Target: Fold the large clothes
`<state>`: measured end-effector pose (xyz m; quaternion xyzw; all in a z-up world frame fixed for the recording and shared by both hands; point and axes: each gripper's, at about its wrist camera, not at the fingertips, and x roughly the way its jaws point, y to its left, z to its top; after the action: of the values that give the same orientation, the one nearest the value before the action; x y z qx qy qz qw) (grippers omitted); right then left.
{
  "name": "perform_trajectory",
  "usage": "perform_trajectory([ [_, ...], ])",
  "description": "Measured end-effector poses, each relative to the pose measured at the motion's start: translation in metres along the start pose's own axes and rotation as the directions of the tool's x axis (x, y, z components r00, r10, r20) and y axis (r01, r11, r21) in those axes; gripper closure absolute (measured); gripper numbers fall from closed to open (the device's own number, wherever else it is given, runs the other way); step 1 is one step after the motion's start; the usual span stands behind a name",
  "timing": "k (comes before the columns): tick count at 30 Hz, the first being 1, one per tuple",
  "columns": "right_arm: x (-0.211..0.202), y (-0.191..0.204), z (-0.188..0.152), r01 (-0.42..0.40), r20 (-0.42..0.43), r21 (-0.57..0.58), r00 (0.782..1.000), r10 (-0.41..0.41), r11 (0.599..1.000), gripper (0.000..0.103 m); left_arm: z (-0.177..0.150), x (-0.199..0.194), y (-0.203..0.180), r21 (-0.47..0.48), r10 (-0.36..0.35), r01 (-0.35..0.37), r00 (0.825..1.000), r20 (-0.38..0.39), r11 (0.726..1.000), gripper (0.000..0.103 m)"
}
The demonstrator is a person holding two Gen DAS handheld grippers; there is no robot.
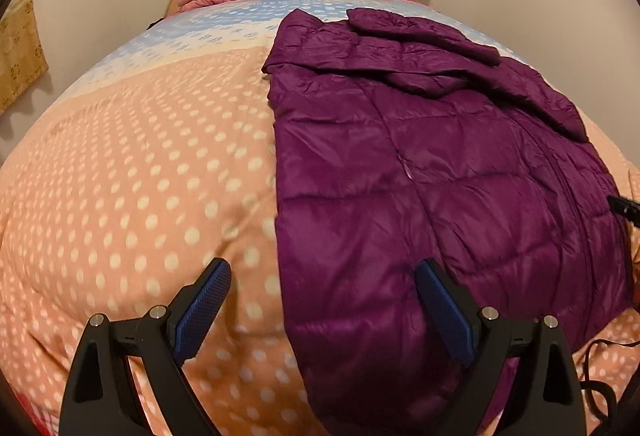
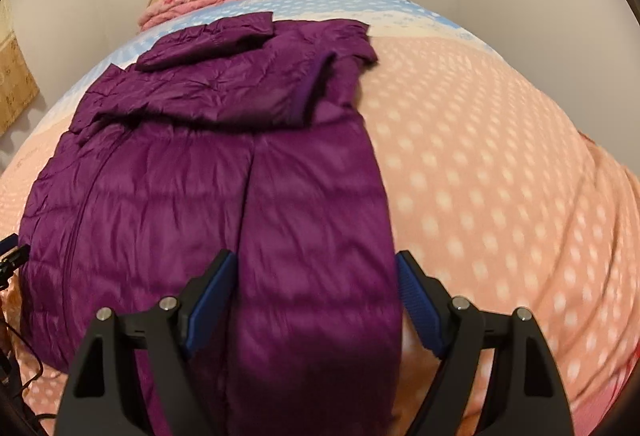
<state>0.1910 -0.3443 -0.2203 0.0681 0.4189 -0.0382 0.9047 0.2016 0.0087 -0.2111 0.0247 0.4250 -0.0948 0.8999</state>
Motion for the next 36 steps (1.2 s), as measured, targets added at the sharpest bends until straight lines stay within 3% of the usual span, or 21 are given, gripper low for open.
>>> perform_trajectory([
  [4, -0.012, -0.003, -0.021, -0.021, -0.009, 0.032, 1.000, 0.021, 0.999, 0.021, -0.006, -0.004, -0.011, 0.022, -0.005, 0.005, 1.000, -0.007, 1.000, 0.009],
  [11, -0.016, -0.003, -0.043, -0.065, -0.058, 0.041, 0.996, 0.067, 0.997, 0.036, -0.029, -0.002, -0.024, 0.032, -0.052, 0.055, 0.996, -0.075, 0.998, 0.016],
  [13, -0.012, -0.002, -0.049, -0.080, -0.084, 0.043, 0.993, 0.083, 0.996, 0.040, -0.029, -0.003, -0.026, 0.042, -0.063, 0.067, 0.995, -0.078, 0.997, 0.025],
  [14, -0.010, -0.003, -0.052, -0.096, -0.096, 0.050, 0.990, 0.101, 0.994, 0.045, -0.028, -0.003, -0.025, 0.040, -0.078, 0.081, 0.994, -0.081, 0.996, 0.035],
  [16, -0.009, -0.004, -0.056, -0.137, -0.110, 0.067, 0.983, 0.144, 0.988, 0.064, -0.029, -0.005, -0.025, 0.039, -0.097, 0.101, 0.992, -0.082, 0.994, 0.052],
  [17, -0.011, -0.003, -0.056, -0.149, -0.106, 0.060, 0.982, 0.155, 0.987, 0.080, -0.029, -0.007, -0.026, 0.046, -0.106, 0.110, 0.991, -0.077, 0.993, 0.065],
  [18, -0.015, 0.001, -0.056, -0.159, -0.096, 0.034, 0.982, 0.161, 0.987, 0.088, -0.029, -0.010, -0.027, 0.058, -0.110, 0.115, 0.991, -0.072, 0.992, 0.077],
  [20, -0.023, 0.006, -0.056, -0.167, -0.082, 0.009, 0.983, 0.167, 0.986, 0.092, -0.028, -0.020, -0.031, 0.089, -0.114, 0.119, 0.992, -0.051, 0.989, 0.092],
  [28, -0.061, 0.000, -0.059, -0.238, -0.002, 0.018, 0.971, 0.238, 0.971, 0.096, -0.013, -0.071, -0.019, 0.090, -0.197, 0.192, 0.979, 0.053, 0.977, 0.097],
  [36, -0.143, 0.011, -0.045, -0.337, 0.145, -0.023, 0.931, 0.336, 0.941, 0.096, 0.006, -0.161, -0.001, 0.092, -0.282, 0.269, 0.938, 0.201, 0.959, 0.099],
])
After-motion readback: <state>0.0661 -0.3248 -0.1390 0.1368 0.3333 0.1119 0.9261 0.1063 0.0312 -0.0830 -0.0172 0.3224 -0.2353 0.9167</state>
